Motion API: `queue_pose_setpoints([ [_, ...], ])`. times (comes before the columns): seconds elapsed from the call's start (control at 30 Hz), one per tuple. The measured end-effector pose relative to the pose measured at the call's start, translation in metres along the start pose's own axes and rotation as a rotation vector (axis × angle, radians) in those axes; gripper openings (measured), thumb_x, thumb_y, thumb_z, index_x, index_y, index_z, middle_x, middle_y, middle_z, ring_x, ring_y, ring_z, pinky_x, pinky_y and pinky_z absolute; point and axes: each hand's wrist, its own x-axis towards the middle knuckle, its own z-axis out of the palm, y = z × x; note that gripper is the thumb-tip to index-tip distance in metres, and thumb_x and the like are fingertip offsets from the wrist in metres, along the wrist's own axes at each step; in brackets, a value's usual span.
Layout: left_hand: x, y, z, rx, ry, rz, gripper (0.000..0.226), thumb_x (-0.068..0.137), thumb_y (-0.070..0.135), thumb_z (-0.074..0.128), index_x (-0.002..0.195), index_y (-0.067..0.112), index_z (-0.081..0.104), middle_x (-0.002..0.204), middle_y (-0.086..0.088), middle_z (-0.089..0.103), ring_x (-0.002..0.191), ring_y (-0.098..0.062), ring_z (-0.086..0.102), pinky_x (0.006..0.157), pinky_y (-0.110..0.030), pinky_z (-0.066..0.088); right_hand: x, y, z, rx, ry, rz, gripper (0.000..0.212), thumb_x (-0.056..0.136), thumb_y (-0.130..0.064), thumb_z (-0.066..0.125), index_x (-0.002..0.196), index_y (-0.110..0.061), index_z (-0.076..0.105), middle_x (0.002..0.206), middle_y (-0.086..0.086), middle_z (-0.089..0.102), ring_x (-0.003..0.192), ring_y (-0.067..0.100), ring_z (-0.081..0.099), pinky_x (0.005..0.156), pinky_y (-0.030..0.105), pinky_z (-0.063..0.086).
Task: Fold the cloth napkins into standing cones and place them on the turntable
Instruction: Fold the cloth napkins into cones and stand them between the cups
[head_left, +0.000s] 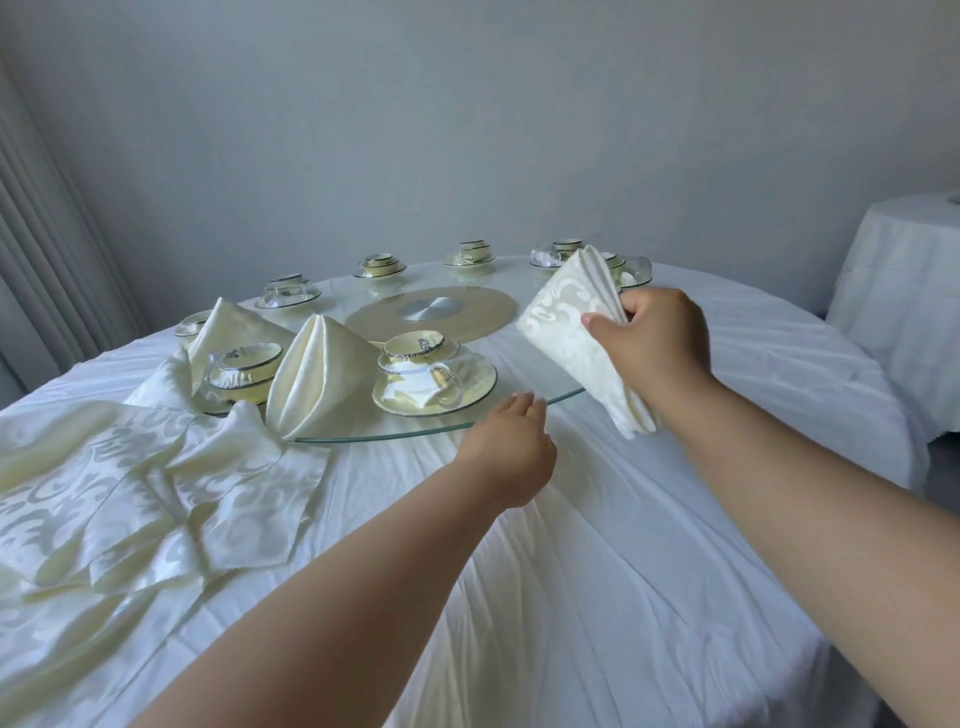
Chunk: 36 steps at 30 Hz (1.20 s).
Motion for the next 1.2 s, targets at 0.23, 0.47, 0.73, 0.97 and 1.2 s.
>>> queue_pose_setpoints([
  [0.23,-0.012,-0.024,0.012,0.020,0.037,-0.049,0.058,0.096,0.024,0.034,0.151,0.014,0.023,0.158,0.001,0.022,0.146,-0.014,0.015,0.115,-0.028,0.019,0.020,0.001,0.057,-0.009,-0.081,0.032,0.049,0.080,-0.030,0.068,0.053,-0.011,0.032,0.049,0.003,0.033,0.053,0.025,0.037,0.044,0.027,0.021],
  [0.47,-0.022,-0.053,0.008,-0.019,0.150,-0.007,0.068,0.080,0.031,0.023,0.143,0.013,0.042,0.139,0.003,0.045,0.126,-0.019,0.037,0.098,-0.033,0.042,0.026,-0.007,0.097,0.005,-0.148,0.089,0.048,0.081,-0.024,0.065,0.053,-0.015,0.027,0.050,0.000,0.029,0.048,0.020,0.028,0.043,0.028,0.018],
  [0.73,-0.034,-0.083,0.006,-0.042,0.203,0.006,0.068,0.081,0.038,0.018,0.137,0.017,0.051,0.129,0.006,0.051,0.120,-0.015,0.040,0.093,-0.020,0.033,0.032,-0.028,0.152,-0.009,-0.214,0.110,0.038,0.085,-0.024,0.059,0.057,-0.014,0.035,0.056,0.000,0.039,0.065,0.030,0.046,0.057,0.027,0.029],
  [0.97,-0.039,-0.093,0.002,-0.088,0.234,0.033,0.076,0.075,0.040,0.014,0.133,0.016,0.056,0.123,0.004,0.057,0.116,-0.017,0.045,0.090,-0.017,0.030,0.033,-0.042,0.181,-0.045,-0.218,0.138,0.017,0.089,-0.020,0.054,0.075,-0.011,0.048,0.077,0.005,0.053,0.072,0.029,0.049,0.062,0.027,0.035],
  [1.2,-0.041,-0.098,0.003,-0.134,0.237,0.007,0.062,0.078,0.026,0.030,0.134,0.018,0.055,0.121,0.005,0.057,0.115,-0.016,0.045,0.088,-0.014,0.027,0.028,-0.049,0.193,-0.140,-0.246,0.169,0.014,0.086,-0.016,0.053,0.094,-0.007,0.061,0.097,0.010,0.065,0.084,0.032,0.059,0.064,0.028,0.037],
])
